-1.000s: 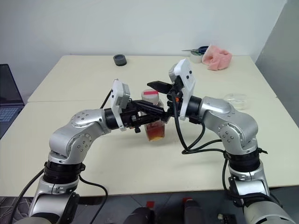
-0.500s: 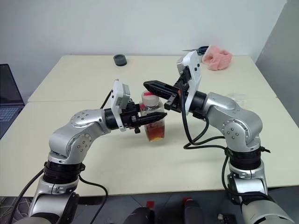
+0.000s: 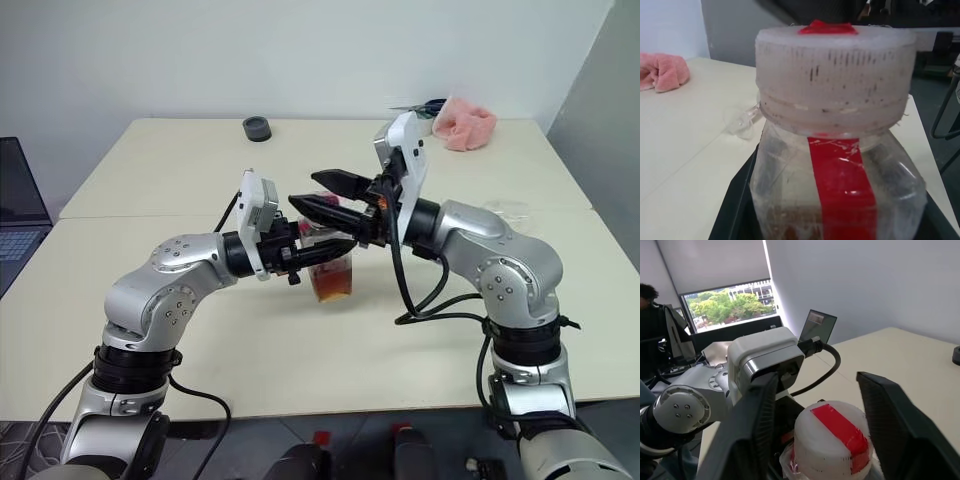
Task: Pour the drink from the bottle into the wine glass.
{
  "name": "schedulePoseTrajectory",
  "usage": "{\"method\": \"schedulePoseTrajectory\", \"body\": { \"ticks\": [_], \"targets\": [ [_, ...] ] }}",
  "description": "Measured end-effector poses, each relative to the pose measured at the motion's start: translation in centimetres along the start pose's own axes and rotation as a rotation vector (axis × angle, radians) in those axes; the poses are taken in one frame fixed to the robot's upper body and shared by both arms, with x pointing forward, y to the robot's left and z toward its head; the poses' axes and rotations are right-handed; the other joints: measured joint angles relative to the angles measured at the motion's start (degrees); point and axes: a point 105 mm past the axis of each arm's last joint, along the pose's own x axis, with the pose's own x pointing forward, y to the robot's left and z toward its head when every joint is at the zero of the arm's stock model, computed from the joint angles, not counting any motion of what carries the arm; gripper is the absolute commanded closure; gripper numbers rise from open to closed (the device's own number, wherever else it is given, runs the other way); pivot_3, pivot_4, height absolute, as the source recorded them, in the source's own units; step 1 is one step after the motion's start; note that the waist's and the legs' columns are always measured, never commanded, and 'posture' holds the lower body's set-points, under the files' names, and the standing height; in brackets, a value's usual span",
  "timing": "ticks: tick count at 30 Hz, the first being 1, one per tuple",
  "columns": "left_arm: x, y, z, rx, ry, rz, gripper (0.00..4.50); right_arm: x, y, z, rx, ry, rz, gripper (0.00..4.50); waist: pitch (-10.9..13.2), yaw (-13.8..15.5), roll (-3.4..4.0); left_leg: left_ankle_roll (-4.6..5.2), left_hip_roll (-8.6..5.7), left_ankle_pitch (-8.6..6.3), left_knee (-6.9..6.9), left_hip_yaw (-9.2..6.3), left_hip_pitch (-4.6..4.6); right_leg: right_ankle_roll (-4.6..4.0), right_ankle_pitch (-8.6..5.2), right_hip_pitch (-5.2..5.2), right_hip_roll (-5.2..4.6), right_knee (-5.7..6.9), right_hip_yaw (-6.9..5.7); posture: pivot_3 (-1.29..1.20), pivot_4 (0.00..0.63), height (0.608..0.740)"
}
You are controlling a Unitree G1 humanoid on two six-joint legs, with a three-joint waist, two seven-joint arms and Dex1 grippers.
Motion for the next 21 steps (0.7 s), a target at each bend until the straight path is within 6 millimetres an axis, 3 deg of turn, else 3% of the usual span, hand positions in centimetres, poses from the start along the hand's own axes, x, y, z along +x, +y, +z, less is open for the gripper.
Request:
{"method": "schedulePoseTrajectory", "body": {
  "ticks": [1,16,19,21],
  "targets": [
    [0.04,0.01,0.12,0.004,-0.002,-0.001,2.71,0.0,-0.08,-0.34,0.002,0.011,-0.007,0.39,0.0,0.0,0.0,0.0,0.0,0.0,0.0,0.0,0.0,0.0,0.0,0.0,0.0,0.0,0.01,0.0,0.15,0.74],
    [0.05,0.02,0.17,0.005,-0.003,-0.001,2.71,-0.03,-0.36,-0.36,0.003,0.006,-0.026,0.39,0.0,0.0,0.0,0.0,0.0,0.0,0.0,0.01,0.0,0.0,0.0,-0.01,0.0,0.0,-0.01,0.0,0.15,0.74],
    [0.05,0.02,0.17,0.005,-0.003,0.0,2.71,-0.22,-0.46,-0.55,0.006,0.013,-0.03,1.01,0.0,0.0,0.0,0.0,0.0,0.0,0.0,0.0,0.0,0.0,0.0,0.0,0.0,0.0,0.0,0.0,0.15,0.74],
    [0.05,0.02,0.17,0.005,-0.003,0.0,2.71,-0.38,-0.5,-0.85,0.015,0.018,-0.031,1.67,0.0,0.0,0.0,0.0,0.0,0.0,0.0,0.01,0.0,0.0,0.0,0.0,0.0,0.0,0.01,0.0,0.15,0.74]
  ]
}}
